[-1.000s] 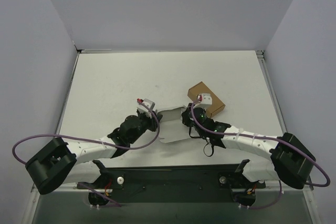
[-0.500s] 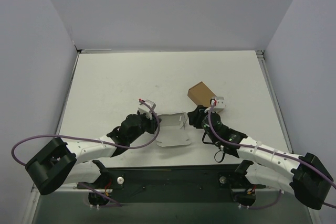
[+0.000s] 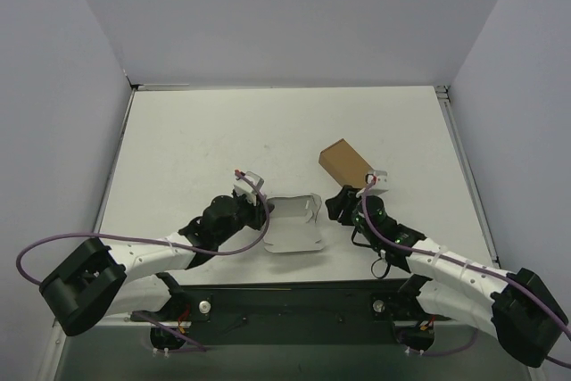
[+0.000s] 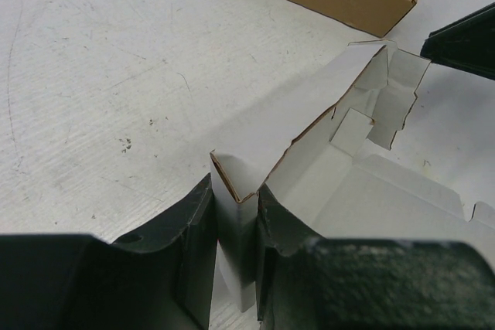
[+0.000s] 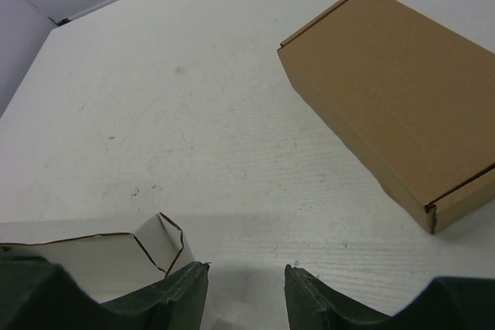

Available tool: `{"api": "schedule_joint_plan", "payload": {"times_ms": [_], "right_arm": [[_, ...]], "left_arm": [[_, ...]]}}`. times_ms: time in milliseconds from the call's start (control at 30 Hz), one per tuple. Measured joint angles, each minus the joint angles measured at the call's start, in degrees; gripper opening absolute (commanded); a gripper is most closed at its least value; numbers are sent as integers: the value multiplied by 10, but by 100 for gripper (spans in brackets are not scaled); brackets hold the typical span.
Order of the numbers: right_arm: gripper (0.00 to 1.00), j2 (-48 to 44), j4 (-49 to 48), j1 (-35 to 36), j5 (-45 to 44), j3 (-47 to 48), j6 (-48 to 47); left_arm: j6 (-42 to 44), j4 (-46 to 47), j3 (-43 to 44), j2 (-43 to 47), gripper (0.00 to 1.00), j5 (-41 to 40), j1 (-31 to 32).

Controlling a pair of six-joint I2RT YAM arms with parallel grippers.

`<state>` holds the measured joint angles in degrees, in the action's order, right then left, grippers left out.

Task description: Fold the paper box

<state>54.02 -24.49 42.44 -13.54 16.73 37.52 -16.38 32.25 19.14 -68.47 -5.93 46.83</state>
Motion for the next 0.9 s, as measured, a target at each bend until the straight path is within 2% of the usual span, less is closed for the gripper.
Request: {"api": "schedule_joint_plan", "payload": {"times_ms": [433,900], "right_arm": [[45,82,-164,-31,190,-26,-13],[41,146,-263,-73,288,-29,-19]], "left_arm": [[0,14,-10,10,0,17,-9],[4,48,-32,21,0,36,-14]]}}
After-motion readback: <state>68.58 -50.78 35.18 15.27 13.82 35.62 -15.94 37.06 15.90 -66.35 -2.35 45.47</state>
